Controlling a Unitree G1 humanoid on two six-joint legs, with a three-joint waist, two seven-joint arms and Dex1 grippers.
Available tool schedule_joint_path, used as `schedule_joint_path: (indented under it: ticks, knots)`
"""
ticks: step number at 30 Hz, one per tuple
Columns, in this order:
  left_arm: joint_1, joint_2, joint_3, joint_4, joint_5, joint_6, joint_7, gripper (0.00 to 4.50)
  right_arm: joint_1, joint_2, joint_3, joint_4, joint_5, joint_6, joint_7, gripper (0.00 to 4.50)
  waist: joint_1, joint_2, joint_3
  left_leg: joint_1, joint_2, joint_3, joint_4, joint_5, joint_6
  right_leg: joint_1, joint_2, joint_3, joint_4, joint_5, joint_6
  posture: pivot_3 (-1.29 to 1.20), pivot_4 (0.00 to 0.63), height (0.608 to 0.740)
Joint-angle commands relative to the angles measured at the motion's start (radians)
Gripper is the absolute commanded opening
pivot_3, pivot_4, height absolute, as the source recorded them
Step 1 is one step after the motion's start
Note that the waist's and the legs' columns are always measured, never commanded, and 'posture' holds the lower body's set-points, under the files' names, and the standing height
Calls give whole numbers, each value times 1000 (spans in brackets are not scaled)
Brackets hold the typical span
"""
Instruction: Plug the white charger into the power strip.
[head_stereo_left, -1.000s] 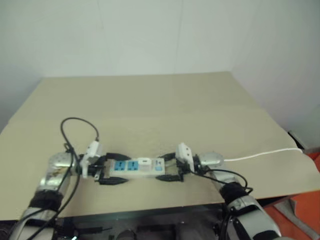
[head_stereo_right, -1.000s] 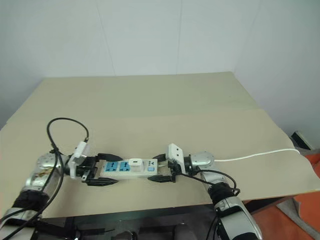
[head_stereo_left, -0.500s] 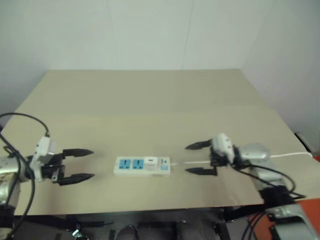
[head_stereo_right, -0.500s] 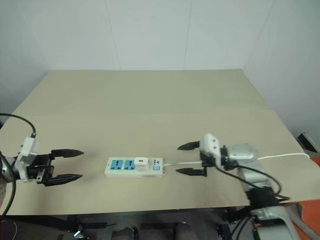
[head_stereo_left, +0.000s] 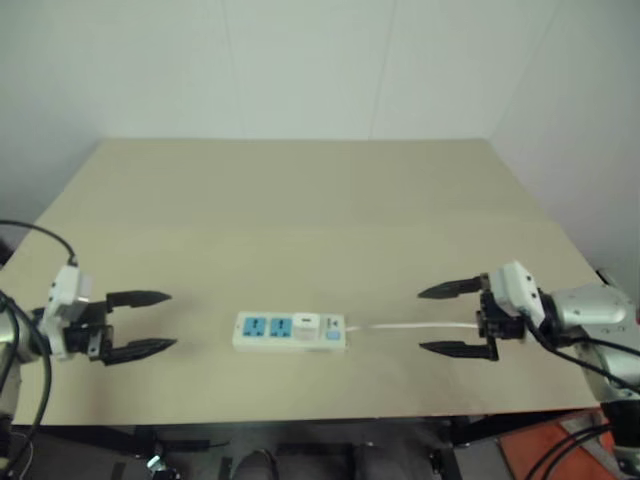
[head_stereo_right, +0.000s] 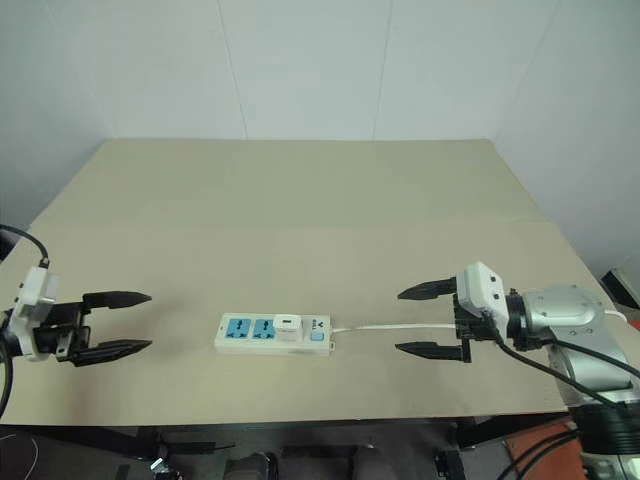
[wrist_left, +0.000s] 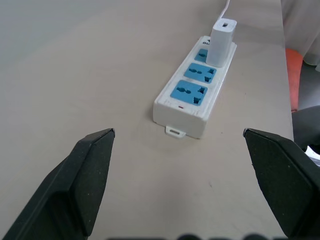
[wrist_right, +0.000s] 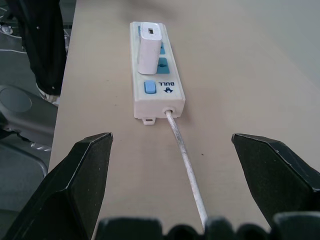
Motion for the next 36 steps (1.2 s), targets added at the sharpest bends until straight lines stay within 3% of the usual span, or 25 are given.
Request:
schedule_joint_path:
  ticks: [1,18,26,36]
  knots:
    - [-26,5,16,0,-16,11,3,4500,10,-14,-35,-45,22,18,-26,4468,0,0,0,0,0,0,0,0,0,0,0,0,0,0,0,0,150,740]
    - [-41,34,33,-22,-11,92,63,4500,55,37,-8,-98,-6,2,-155,4468,0,0,0,0,0,0,1,0,0,1,0,0,0,2,4,0,150,740]
    - [-165,83,-58,73,-1,152,-23,4500,55,41,-15,-159,16,28,-186,4468,2,0,0,0,0,0,2,0,0,1,1,0,1,3,4,0,150,740]
    - [-193,139,-142,145,-59,144,-33,4500,20,33,20,-245,25,101,-218,4468,-2,0,0,0,0,0,3,0,0,1,1,0,2,3,4,0,150,740]
